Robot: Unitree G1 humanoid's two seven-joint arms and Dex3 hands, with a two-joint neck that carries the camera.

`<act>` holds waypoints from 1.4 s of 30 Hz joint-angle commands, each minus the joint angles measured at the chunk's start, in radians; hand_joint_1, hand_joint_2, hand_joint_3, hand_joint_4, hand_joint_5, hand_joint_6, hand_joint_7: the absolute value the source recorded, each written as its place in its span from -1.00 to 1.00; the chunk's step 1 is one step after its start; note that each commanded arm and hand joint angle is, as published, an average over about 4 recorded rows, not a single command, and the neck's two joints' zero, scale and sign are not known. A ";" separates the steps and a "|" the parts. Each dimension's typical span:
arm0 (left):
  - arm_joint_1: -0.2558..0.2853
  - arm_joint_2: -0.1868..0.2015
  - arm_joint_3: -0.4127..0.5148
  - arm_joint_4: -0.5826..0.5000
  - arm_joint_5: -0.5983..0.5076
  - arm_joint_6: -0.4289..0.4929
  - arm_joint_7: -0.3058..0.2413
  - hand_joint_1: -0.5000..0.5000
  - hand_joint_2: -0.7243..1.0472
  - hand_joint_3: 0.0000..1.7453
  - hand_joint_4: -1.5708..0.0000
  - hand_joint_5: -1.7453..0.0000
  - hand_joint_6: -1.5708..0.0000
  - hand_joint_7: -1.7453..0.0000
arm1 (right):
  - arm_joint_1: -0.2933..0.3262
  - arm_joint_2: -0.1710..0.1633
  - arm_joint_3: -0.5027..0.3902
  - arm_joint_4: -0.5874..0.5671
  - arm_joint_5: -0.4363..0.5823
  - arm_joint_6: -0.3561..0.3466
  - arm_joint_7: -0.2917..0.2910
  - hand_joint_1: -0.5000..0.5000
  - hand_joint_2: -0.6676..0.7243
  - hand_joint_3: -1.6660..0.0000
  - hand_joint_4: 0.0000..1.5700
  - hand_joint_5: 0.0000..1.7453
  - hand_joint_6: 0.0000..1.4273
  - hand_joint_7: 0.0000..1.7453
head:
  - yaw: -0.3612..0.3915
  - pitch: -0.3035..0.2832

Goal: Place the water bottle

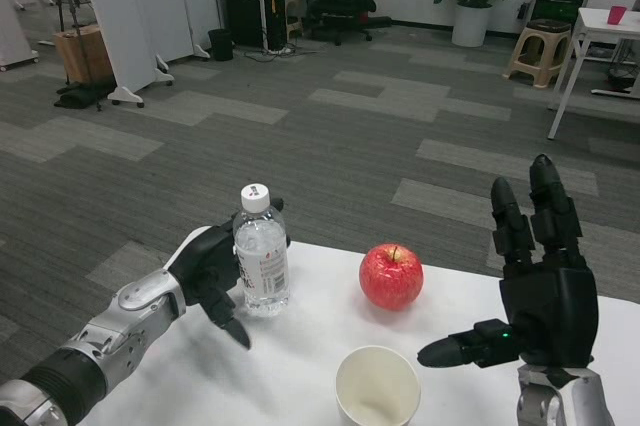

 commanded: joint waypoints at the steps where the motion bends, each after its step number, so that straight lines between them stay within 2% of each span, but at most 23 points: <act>1: 0.013 0.005 0.021 -0.027 -0.010 0.002 0.005 -0.96 -1.00 -0.90 1.00 0.94 1.00 1.00 | -0.019 0.000 0.002 0.012 0.004 0.003 0.003 -0.92 0.09 1.00 -1.00 -1.00 -1.00 -1.00 | 0.001 0.000; 3: 0.014 0.006 0.027 -0.040 -0.017 0.002 0.006 -0.96 -1.00 -0.90 1.00 1.00 1.00 1.00 | -0.019 0.000 0.004 0.012 0.004 0.002 0.003 -0.92 0.09 1.00 -1.00 -1.00 -1.00 -1.00 | 0.002 0.000; 8: 0.020 0.003 0.062 -0.066 -0.030 0.007 0.009 -0.96 -1.00 -0.90 1.00 1.00 1.00 1.00 | -0.019 0.000 0.006 0.012 0.005 -0.001 0.003 -0.92 0.09 1.00 -1.00 -1.00 -1.00 -1.00 | 0.006 0.006; 15: 0.031 0.004 0.255 -0.140 0.017 0.052 0.009 -0.96 -1.00 -0.90 1.00 1.00 1.00 1.00 | -0.018 0.000 0.008 0.011 0.006 -0.004 0.005 -0.92 0.09 1.00 -1.00 -1.00 -1.00 -1.00 | 0.001 0.017; 19: 0.052 0.012 0.409 -0.267 0.085 0.157 0.008 -0.96 -1.00 -0.90 1.00 1.00 1.00 1.00 | -0.018 0.000 0.008 0.011 0.006 -0.004 0.005 -0.92 0.09 1.00 -1.00 -1.00 -1.00 -1.00 | 0.000 0.023; 23: 0.067 0.018 0.483 -0.360 0.107 0.209 0.006 -0.96 -1.00 -0.90 1.00 1.00 1.00 1.00 | -0.019 0.000 0.012 0.011 0.006 -0.004 0.005 -0.92 0.09 1.00 -1.00 -1.00 -1.00 -1.00 | -0.011 0.031; 28: 0.074 0.025 0.510 -0.424 0.110 0.235 0.006 -0.96 -0.92 -0.90 1.00 1.00 1.00 1.00 | -0.022 -0.007 0.023 0.009 0.007 0.003 0.005 -0.92 0.09 1.00 -1.00 -1.00 -1.00 -1.00 | -0.050 0.047; 42: 0.071 0.024 0.489 -0.424 0.100 0.236 0.006 -0.96 -0.90 -0.90 1.00 1.00 1.00 1.00 | -0.027 -0.007 0.025 0.004 0.004 0.003 0.005 -0.92 0.02 1.00 -1.00 -1.00 -1.00 -1.00 | -0.058 0.051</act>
